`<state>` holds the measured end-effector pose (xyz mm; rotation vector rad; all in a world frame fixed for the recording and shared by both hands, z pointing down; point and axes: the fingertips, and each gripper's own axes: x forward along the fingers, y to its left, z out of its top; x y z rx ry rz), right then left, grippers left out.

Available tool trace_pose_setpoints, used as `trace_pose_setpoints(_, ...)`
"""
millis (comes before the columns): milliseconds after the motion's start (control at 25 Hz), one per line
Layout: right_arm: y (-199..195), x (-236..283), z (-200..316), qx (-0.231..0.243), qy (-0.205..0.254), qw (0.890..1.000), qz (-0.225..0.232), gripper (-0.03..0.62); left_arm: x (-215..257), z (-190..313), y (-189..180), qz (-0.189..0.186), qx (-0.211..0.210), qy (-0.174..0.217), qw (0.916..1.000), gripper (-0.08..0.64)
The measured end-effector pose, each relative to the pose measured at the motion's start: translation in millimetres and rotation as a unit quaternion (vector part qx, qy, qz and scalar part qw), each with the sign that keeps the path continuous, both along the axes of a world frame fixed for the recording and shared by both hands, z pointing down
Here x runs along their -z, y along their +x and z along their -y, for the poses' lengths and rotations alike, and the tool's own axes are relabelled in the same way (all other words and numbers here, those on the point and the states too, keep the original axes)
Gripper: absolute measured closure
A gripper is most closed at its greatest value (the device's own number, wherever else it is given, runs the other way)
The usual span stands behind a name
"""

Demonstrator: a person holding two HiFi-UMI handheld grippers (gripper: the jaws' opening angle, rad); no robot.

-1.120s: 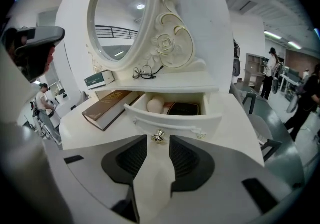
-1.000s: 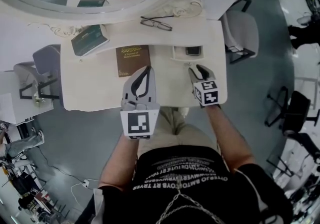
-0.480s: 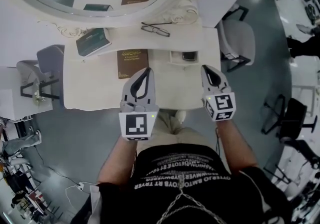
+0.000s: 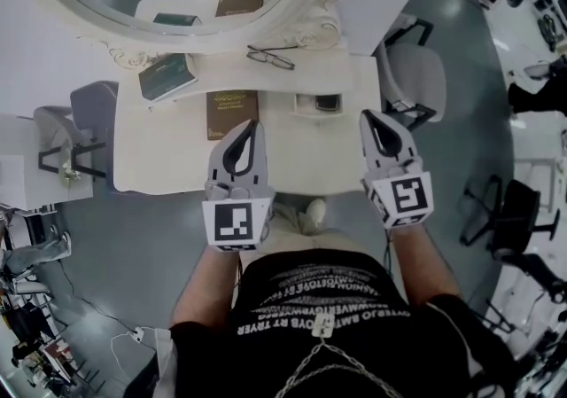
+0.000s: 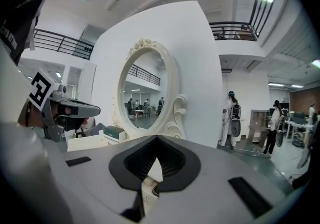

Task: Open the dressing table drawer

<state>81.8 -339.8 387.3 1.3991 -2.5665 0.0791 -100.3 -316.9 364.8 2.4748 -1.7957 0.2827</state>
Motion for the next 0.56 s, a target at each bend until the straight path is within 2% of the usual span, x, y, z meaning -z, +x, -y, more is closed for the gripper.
trace_pose_setpoints(280, 9.8, 24.3, -14.2, 0.012, 0.011, 1.0, -0.007, 0.591, 22.9, -14.2, 4.7, -0.002, 0.011, 0.013, 0.9998, 0.558)
trace_pose_setpoints(400, 11.0, 19.6, -20.5, 0.016, -0.001, 1.0, -0.009, 0.591, 29.2, -19.8, 7.0, 0.018, 0.002, 0.014, 0.9997, 0.558)
trace_pose_setpoints(560, 18.5, 11.2, -29.9, 0.02, -0.02, 1.0, -0.011, 0.591, 30.7, -27.4, 11.9, 0.025, 0.005, 0.013, 0.9996, 0.558)
